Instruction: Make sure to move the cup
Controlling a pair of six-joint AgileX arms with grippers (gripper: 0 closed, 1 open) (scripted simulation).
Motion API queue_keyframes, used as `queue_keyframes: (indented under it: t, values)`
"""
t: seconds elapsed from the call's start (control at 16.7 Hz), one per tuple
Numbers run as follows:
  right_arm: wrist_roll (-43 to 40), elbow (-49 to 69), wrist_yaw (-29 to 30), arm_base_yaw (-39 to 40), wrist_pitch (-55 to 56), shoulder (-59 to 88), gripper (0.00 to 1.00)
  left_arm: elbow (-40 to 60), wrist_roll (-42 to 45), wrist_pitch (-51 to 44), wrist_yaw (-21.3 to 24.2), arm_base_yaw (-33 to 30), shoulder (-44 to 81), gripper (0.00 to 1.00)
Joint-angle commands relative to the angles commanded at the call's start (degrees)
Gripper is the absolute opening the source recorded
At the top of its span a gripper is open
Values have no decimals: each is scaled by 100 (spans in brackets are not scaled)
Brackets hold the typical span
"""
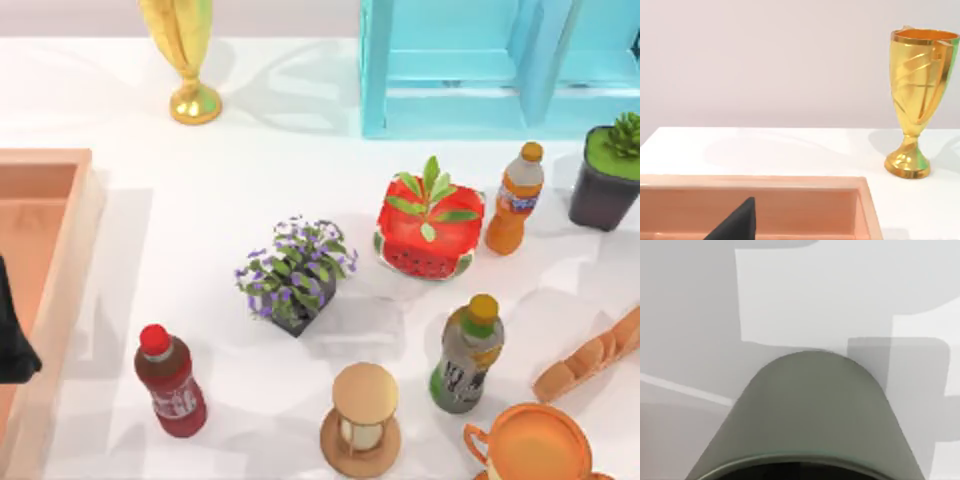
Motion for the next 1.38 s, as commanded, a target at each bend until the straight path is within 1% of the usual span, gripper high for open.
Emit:
queue_keyframes:
  t: [0.42, 0.48, 1.08, 1.2, 1.38]
  values:
    - [0, 0, 0, 0, 0, 0, 2, 0, 0, 0, 0, 0, 0, 100]
    - [0, 0, 0, 0, 0, 0, 0, 0, 0, 0, 0, 0, 0, 100]
    - [-63, 91, 8, -55, -65, 37, 0, 0, 0, 0, 0, 0, 0, 100]
    - [-290, 422, 31, -252, -286, 182, 0, 0, 0, 0, 0, 0, 0, 100]
    - [-808, 1363, 88, -741, -826, 518, 0, 0, 0, 0, 0, 0, 0, 100]
